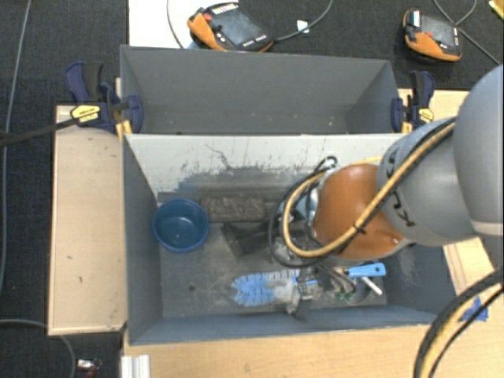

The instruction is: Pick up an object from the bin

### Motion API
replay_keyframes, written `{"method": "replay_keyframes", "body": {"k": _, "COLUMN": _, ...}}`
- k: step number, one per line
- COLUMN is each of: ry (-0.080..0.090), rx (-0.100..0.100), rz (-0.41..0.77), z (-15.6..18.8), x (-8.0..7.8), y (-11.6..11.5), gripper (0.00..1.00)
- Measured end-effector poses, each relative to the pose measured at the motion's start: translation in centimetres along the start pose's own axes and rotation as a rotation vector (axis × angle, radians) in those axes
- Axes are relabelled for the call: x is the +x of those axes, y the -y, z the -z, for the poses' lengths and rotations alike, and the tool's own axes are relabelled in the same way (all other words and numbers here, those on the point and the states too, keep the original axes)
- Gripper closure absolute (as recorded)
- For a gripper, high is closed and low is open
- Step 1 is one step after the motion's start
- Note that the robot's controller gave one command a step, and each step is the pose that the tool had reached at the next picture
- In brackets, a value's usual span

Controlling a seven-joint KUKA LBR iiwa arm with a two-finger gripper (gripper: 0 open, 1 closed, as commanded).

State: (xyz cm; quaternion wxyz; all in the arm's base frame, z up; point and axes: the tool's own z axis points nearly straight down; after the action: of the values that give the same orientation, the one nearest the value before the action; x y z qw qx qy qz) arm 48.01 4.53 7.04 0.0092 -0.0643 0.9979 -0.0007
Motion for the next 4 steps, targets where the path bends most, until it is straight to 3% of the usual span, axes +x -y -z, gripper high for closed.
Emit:
{"method": "replay_keyframes", "body": {"k": 1, "ry": 0.007, "rx": -0.004, "rz": 0.105, "z": 0.0, "x": 0.0, "y": -1.6, "gripper": 1.0}}
{"method": "replay_keyframes", "body": {"k": 2, "ry": 0.007, "rx": -0.004, "rz": 0.104, "z": 0.0, "x": 0.0, "y": -1.6, "gripper": 1.0}}
{"method": "replay_keyframes", "body": {"k": 3, "ry": 0.011, "rx": -0.003, "rz": 0.101, "z": 9.2, "x": -0.2, "y": -1.5, "gripper": 1.0}}
{"method": "replay_keyframes", "body": {"k": 4, "ry": 0.003, "rx": -0.004, "rz": 0.101, "z": 10.0, "x": 0.0, "y": -1.5, "gripper": 1.0}}
